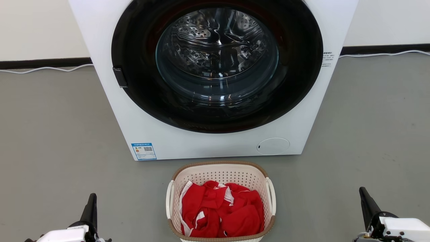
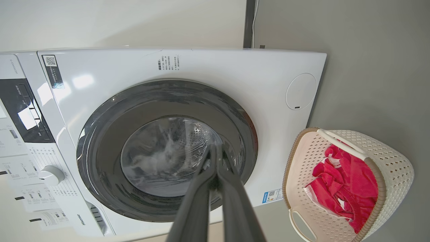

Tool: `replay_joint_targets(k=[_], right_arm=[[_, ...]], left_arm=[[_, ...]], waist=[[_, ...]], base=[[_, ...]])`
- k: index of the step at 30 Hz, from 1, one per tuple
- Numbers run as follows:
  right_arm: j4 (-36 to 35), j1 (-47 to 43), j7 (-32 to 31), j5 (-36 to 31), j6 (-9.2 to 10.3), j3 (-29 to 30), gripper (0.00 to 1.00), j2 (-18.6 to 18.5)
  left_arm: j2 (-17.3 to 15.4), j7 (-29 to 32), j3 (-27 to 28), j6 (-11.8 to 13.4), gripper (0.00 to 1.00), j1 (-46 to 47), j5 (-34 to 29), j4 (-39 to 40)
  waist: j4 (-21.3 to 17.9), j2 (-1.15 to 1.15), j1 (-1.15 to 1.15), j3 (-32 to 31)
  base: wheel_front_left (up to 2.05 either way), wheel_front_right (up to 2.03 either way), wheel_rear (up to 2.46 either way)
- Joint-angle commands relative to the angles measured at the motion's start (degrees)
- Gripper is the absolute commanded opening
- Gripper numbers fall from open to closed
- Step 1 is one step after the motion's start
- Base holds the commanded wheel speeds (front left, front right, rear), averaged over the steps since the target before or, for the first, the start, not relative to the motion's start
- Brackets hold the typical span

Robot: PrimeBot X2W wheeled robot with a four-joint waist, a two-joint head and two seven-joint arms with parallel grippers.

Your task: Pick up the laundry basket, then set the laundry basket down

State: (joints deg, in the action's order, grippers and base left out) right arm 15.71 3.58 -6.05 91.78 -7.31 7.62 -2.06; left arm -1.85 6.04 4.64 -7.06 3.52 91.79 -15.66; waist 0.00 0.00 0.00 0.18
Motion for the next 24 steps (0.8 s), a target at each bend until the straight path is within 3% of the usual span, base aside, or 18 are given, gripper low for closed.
replay_joint_targets(k=[1,24], right_arm=[[-1.7,2.6,-0.4,0.4,-0.18,-1.1,0.0,-0.9],[-1.7,2.6,-0.5,0.4,-0.18,-1.1,0.0,-0.8]], left_arm=[[-1.0,0.4,1.9,-0.4,0.0,2.7,0.4,1.6],[-1.0,0.4,1.9,-0.4,0.0,2.7,0.4,1.6]], waist=[[0.0,0.0,0.0,0.0],[0.0,0.0,0.0,0.0]], base=[[0.0,0.0,0.0],[0.0,0.0,0.0]])
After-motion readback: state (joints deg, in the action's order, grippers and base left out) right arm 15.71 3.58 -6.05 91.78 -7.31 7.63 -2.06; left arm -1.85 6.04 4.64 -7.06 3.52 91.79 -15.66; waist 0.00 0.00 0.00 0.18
